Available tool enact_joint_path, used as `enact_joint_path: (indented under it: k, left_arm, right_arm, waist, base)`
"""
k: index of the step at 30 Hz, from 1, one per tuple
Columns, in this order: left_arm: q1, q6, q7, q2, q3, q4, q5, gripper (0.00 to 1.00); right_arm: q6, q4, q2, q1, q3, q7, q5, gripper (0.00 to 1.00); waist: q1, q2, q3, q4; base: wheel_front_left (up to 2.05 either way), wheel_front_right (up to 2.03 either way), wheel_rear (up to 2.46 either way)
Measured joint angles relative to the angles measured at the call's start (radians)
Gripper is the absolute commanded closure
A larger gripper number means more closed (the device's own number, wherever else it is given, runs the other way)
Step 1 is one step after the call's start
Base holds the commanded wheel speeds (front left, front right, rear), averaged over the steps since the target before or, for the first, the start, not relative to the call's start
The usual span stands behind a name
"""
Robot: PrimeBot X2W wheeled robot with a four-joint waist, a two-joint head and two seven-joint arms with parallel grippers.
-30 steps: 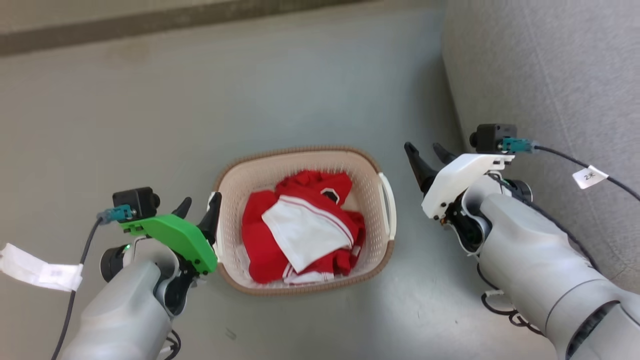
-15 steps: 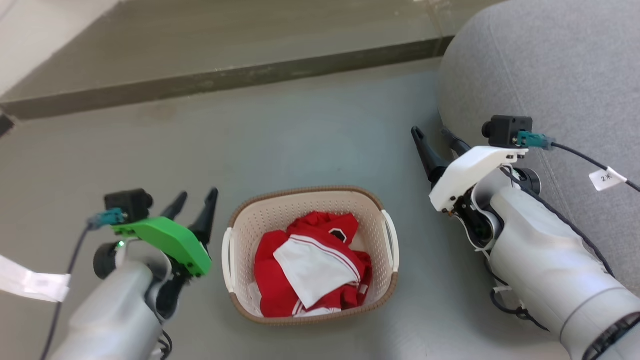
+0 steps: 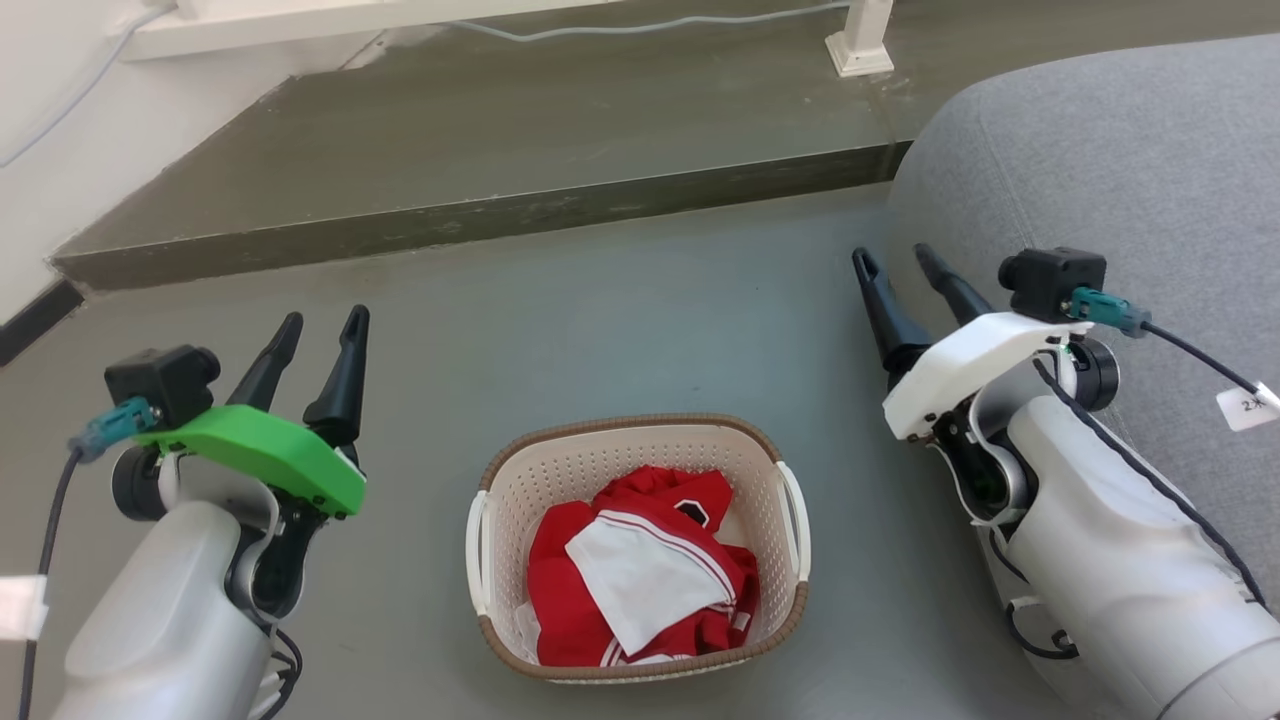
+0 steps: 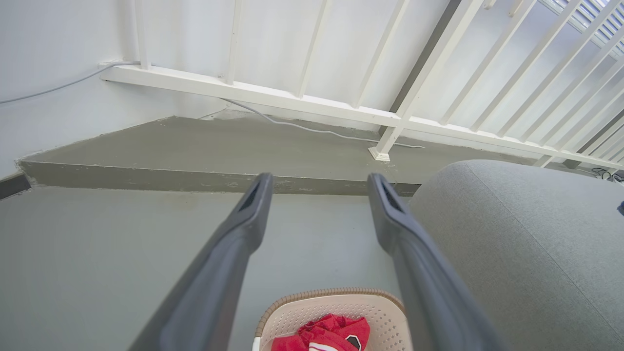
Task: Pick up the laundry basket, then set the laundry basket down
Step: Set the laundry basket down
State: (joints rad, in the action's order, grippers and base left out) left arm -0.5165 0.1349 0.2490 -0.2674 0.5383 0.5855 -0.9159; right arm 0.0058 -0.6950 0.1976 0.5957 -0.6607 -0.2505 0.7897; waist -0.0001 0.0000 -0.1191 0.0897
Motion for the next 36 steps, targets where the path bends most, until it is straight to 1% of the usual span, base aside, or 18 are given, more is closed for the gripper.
enact_joint_path:
  k: [4, 6, 10, 13, 14, 18, 20, 21, 25, 36]
  left_arm:
    - [0.056, -0.005, 0.000, 0.003, -0.071, -0.073, 0.029, 0.00]
    - [0.077, -0.005, 0.000, 0.004, -0.097, -0.104, 0.068, 0.00]
    - [0.130, -0.021, 0.003, 0.015, -0.165, -0.158, 0.116, 0.00]
    - [0.178, -0.022, 0.003, 0.032, -0.196, -0.188, 0.143, 0.00]
    - [0.195, -0.029, 0.003, 0.039, -0.206, -0.199, 0.152, 0.00]
    - [0.239, -0.038, 0.003, 0.056, -0.251, -0.254, 0.214, 0.00]
    - [0.254, -0.038, 0.003, 0.061, -0.267, -0.284, 0.250, 0.00]
    - [0.262, -0.039, 0.003, 0.062, -0.278, -0.297, 0.270, 0.00]
    - [0.299, -0.039, 0.003, 0.066, -0.315, -0.339, 0.317, 0.00]
    - [0.383, -0.038, 0.003, 0.131, -0.360, -0.401, 0.385, 0.00]
  right_arm:
    - [-0.027, 0.100, 0.002, -0.035, 0.068, 0.000, -0.058, 0.00]
    - [-0.043, 0.144, 0.001, -0.054, 0.103, 0.000, -0.083, 0.00]
    - [-0.070, 0.216, -0.001, -0.122, 0.168, 0.000, -0.133, 0.00]
    - [-0.073, 0.275, -0.001, -0.168, 0.202, 0.000, -0.182, 0.00]
    - [-0.078, 0.291, -0.002, -0.181, 0.209, 0.000, -0.196, 0.00]
    - [-0.079, 0.343, -0.002, -0.237, 0.241, -0.001, -0.244, 0.00]
    - [-0.080, 0.362, -0.005, -0.264, 0.252, -0.001, -0.258, 0.00]
    - [-0.086, 0.372, -0.007, -0.276, 0.258, -0.001, -0.265, 0.00]
    - [-0.088, 0.404, -0.015, -0.314, 0.275, -0.001, -0.300, 0.00]
    - [-0.086, 0.460, -0.040, -0.384, 0.322, -0.001, -0.359, 0.00]
  waist:
    - [0.0000, 0.0000, 0.006, -0.004]
    - [0.0000, 0.0000, 0.008, -0.005]
    - [0.0000, 0.0000, 0.012, -0.008]
    - [0.0000, 0.0000, 0.016, -0.009]
    - [0.0000, 0.0000, 0.017, -0.009]
    - [0.0000, 0.0000, 0.022, -0.009]
    - [0.0000, 0.0000, 0.023, -0.009]
    - [0.0000, 0.0000, 0.023, -0.009]
    - [0.0000, 0.0000, 0.024, -0.009]
    - [0.0000, 0.0000, 0.026, -0.007]
  base:
    - [0.00, 0.00, 0.00]
    - [0.00, 0.00, 0.00]
    - [0.00, 0.00, 0.00]
    - [0.00, 0.00, 0.00]
    - [0.00, 0.00, 0.00]
    - [0.00, 0.00, 0.00]
    - [0.00, 0.00, 0.00]
    - [0.00, 0.00, 0.00]
    - [0.00, 0.00, 0.00]
    - [0.00, 0.00, 0.00]
